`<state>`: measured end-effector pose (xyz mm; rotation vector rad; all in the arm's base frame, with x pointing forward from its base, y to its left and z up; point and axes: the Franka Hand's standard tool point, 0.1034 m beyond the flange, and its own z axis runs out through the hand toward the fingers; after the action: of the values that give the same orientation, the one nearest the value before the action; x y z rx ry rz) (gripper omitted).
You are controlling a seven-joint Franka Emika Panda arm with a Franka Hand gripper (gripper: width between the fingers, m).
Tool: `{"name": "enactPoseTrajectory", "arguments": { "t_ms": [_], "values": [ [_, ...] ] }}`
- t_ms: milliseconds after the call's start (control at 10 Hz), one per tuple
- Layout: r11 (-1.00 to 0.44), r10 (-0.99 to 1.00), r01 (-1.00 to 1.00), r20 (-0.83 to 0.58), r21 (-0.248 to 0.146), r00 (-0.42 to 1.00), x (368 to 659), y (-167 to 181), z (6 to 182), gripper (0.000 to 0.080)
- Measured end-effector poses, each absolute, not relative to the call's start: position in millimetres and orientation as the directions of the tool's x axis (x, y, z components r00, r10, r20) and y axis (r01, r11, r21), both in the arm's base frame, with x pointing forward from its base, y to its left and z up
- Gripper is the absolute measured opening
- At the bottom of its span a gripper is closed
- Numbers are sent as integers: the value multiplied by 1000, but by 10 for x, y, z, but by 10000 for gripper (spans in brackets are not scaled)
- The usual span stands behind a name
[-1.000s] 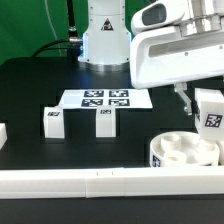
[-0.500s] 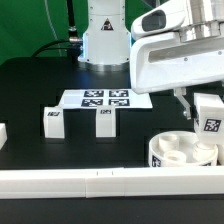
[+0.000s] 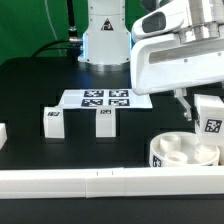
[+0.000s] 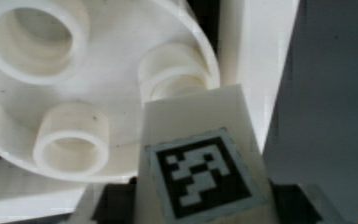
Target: Assemble stool
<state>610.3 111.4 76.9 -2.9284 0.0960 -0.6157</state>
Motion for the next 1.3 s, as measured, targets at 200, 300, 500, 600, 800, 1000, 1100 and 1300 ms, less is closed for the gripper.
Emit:
{"name": "enactPoseTrajectory", "arguments": {
  "t_ms": [200, 300, 500, 600, 800, 1000, 1100, 1300],
  "values": [
    [-987, -92, -32, 395, -157, 914, 6105, 1112, 769, 325],
    [-987, -91, -31, 395, -156, 914, 6106, 1112, 772, 507],
    [-988, -84, -24, 397, -153, 914, 6123, 1104, 837, 617],
    [-988, -80, -21, 393, -152, 916, 6131, 1095, 900, 641],
    [-988, -72, -17, 366, -153, 928, 6143, 1105, 1086, 647],
    [-988, -70, -14, 360, -155, 930, 6166, 1118, 1133, 649],
    [-988, -70, -14, 359, -154, 931, 6163, 1119, 1124, 649],
    [-988, -68, -15, 345, -154, 936, 6148, 1121, 1111, 649]
  ]
}}
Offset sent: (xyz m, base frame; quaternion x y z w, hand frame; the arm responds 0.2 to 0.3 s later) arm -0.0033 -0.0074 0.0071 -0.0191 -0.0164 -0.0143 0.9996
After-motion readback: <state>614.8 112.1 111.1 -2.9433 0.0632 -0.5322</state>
